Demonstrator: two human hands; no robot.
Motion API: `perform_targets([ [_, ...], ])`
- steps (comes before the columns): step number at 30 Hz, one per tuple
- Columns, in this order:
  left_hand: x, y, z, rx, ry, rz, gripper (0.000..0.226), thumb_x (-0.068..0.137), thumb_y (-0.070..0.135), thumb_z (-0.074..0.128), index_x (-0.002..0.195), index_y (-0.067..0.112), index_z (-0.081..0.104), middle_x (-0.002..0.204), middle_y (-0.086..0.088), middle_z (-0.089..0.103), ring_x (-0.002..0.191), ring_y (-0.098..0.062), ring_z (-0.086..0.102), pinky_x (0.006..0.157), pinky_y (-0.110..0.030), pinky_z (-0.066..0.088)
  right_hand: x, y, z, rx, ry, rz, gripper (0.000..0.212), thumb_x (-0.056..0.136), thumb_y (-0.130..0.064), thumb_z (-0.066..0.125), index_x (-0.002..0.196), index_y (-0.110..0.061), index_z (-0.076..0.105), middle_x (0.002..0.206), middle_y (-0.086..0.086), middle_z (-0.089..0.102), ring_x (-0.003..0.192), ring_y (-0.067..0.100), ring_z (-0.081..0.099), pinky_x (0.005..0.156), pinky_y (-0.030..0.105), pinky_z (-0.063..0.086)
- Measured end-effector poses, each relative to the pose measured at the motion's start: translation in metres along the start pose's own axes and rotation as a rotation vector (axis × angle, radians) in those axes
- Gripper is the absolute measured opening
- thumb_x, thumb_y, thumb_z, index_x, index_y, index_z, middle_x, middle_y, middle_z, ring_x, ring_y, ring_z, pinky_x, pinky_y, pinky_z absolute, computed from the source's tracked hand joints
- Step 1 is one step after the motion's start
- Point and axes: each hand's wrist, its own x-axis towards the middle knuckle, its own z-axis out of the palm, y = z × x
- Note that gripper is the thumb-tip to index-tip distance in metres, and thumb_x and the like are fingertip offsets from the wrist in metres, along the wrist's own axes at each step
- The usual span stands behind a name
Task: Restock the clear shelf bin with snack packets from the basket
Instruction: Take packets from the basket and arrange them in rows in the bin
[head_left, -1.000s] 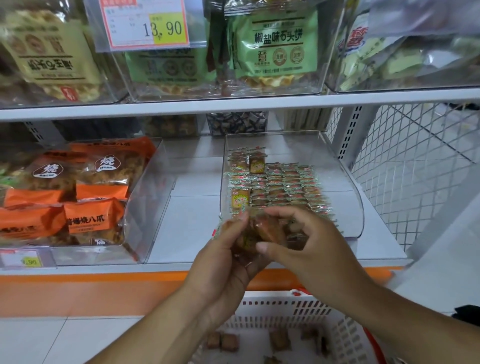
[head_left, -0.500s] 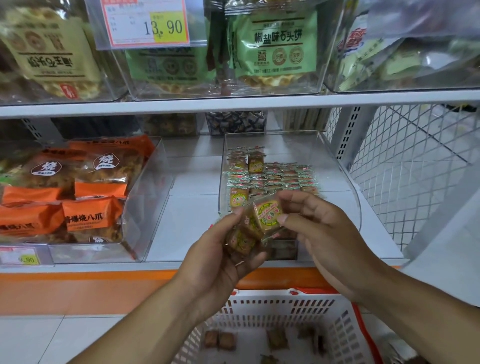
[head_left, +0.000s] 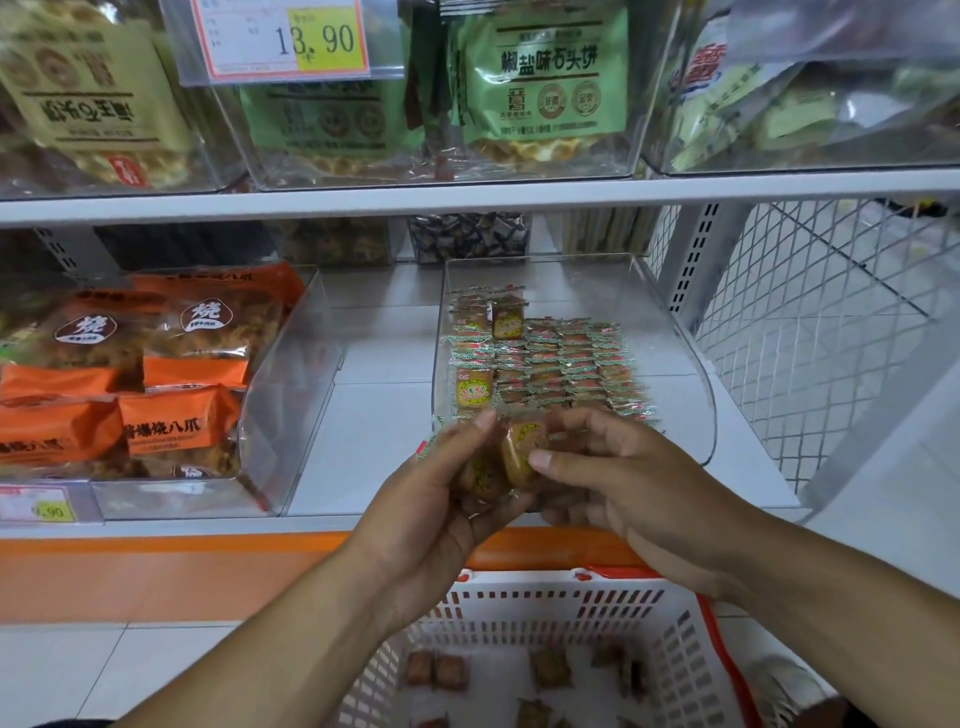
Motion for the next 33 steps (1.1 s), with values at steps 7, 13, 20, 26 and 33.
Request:
perform_targets([
  [7, 0.0, -0.001, 0.002, 0.012, -0.008, 0.012, 0.045, 0.073, 0.038, 0.078, 0.11, 0.012, 0.077, 0.107, -0.014, 0.076, 0.082, -0.017, 0.074, 0.063, -0.027, 0.06, 0.0, -0.005, -0.004, 0.121, -0.051, 0.086, 0.046, 0.074, 0.006, 0.074, 0.117, -0.006, 0.063, 0.102, 0.015, 0.076, 0.086, 0.029, 0.075, 0.073, 0.036, 0.062],
  [13, 0.002, 0.004, -0.002, 0.026, 0.096, -0.043, 0.035, 0.08, 0.038, 0.074, 0.109, 0.02, 0.08, 0.101, -0.009, 0.076, 0.073, -0.015, 0.069, 0.054, -0.026, 0.058, 0.008, -0.02, -0.022, 0.035, 0.017, -0.141, 0.046, 0.064, -0.004, 0.078, 0.108, 0.0, 0.063, 0.1, 0.015, 0.069, 0.095, 0.03, 0.073, 0.076, 0.035, 0.061],
  [20, 0.0, 0.003, -0.003, 0.051, 0.106, -0.177, 0.045, 0.075, 0.038, 0.077, 0.116, 0.017, 0.077, 0.098, -0.012, 0.074, 0.069, -0.019, 0.07, 0.049, -0.027, 0.058, 0.005, -0.027, -0.035, -0.355, -0.212, -0.129, 0.033, 0.085, -0.002, 0.073, 0.113, -0.019, 0.077, 0.11, 0.005, 0.075, 0.094, 0.014, 0.069, 0.073, 0.024, 0.056],
  [26, -0.004, -0.004, -0.003, 0.155, -0.05, -0.292, 0.036, 0.074, 0.041, 0.08, 0.105, 0.021, 0.08, 0.104, -0.008, 0.076, 0.077, -0.017, 0.073, 0.057, -0.027, 0.06, 0.004, -0.026, -0.039, -0.582, -0.336, 0.016, 0.059, 0.092, 0.005, 0.064, 0.14, -0.029, 0.055, 0.132, 0.008, 0.065, 0.12, 0.027, 0.063, 0.1, 0.039, 0.052],
  [33, -0.004, 0.005, -0.012, 0.045, -0.369, -0.363, 0.052, 0.08, -0.02, 0.055, 0.128, -0.001, 0.061, 0.136, -0.026, 0.062, 0.124, -0.042, 0.063, 0.096, -0.04, 0.059, -0.001, -0.026, -0.043, -0.571, -0.341, 0.105, 0.043, 0.083, 0.006, 0.074, 0.12, -0.013, 0.064, 0.12, 0.011, 0.069, 0.106, 0.016, 0.068, 0.087, 0.029, 0.058],
])
